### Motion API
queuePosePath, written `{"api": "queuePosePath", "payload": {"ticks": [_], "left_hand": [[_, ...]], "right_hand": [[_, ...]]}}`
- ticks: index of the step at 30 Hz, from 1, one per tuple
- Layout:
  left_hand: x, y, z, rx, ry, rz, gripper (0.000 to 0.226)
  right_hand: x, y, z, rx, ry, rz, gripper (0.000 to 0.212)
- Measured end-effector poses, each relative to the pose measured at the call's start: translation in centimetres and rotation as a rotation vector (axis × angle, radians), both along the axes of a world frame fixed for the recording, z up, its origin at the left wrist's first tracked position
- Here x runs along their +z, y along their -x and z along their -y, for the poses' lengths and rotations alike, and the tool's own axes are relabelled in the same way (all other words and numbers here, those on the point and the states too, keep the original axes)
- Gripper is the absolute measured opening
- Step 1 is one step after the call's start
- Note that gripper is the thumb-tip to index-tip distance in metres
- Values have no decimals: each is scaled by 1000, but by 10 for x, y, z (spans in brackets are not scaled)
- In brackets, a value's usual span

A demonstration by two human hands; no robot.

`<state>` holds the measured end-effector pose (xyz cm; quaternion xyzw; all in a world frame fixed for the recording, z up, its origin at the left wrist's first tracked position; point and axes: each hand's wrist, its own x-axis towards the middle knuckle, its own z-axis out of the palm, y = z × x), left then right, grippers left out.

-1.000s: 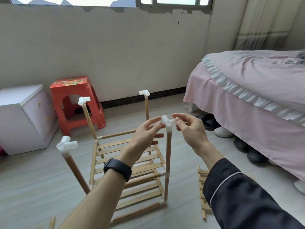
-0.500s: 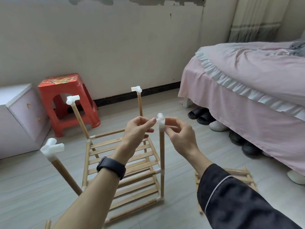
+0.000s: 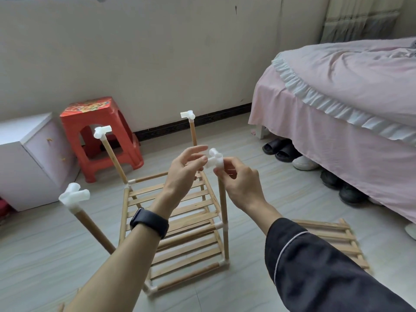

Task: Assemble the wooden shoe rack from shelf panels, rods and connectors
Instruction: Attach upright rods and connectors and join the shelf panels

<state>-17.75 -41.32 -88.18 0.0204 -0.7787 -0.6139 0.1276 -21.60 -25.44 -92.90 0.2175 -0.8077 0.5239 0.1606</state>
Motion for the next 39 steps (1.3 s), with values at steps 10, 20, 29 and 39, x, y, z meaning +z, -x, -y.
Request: {"api": "queuePosePath", "payload": {"ticks": [10, 20, 29, 39], "left_hand": [[-13, 6, -16, -62, 128, -25, 40], [-19, 5, -19, -26, 109, -32, 36], [-16, 8, -18, -37, 143, -42, 39], [-21, 16, -14, -59, 146, -46, 39]], "right_hand": [[-7, 2, -3, 10, -63, -37, 31], [-9, 0, -3, 23, -88, -44, 31], [-9, -3, -2, -34, -65, -91, 30], [-12, -5, 4, -103, -50, -118, 29]]}}
